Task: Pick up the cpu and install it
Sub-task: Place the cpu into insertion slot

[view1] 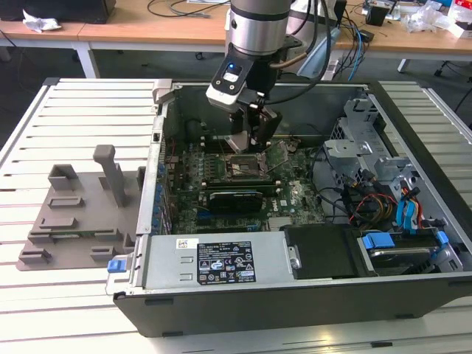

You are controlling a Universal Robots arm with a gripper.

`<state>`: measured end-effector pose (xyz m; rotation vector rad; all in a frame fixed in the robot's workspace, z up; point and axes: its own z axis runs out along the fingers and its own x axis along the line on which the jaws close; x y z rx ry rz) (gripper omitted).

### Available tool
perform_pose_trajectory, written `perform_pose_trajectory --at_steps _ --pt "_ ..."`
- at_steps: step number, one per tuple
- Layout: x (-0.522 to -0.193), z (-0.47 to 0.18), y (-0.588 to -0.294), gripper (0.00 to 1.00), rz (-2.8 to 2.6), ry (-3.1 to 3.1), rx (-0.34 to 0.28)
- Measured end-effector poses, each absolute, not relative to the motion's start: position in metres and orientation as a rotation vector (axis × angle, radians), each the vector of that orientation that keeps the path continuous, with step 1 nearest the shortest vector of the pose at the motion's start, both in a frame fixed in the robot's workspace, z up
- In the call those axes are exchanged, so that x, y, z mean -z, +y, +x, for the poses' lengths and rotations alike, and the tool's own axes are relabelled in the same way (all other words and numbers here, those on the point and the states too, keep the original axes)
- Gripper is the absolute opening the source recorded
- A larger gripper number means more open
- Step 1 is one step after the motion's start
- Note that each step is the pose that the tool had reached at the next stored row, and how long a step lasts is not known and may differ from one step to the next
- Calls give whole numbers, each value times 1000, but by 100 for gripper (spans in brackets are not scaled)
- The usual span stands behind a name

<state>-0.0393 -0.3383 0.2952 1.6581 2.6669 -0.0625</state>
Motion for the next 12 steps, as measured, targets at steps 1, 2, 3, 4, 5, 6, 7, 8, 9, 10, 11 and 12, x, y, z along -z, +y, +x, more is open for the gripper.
perform_pose_trajectory --at_steps 1,2,3,4,5,6,7,8,9,10,11,12 --pt "-295 -39 -338 55 1681 2653 62" --pt "-295 -39 -338 55 1696 2644 63" --pt "-295 -39 -338 55 1703 2639 63" --pt "-295 -39 -338 55 1722 2627 63" --pt "-295 -39 -338 55 1747 2611 63" --pt "-295 -39 -338 55 1759 2604 63" --pt "-295 -39 -338 55 1785 2586 62" --pt "-295 -39 -338 55 1802 2574 63" --pt "-295 -39 -338 55 1825 2559 63" --pt "-295 -39 -338 55 1846 2544 63" --pt "-295 -39 -338 55 1861 2534 62" --pt "-295 -39 -338 55 1877 2522 62"
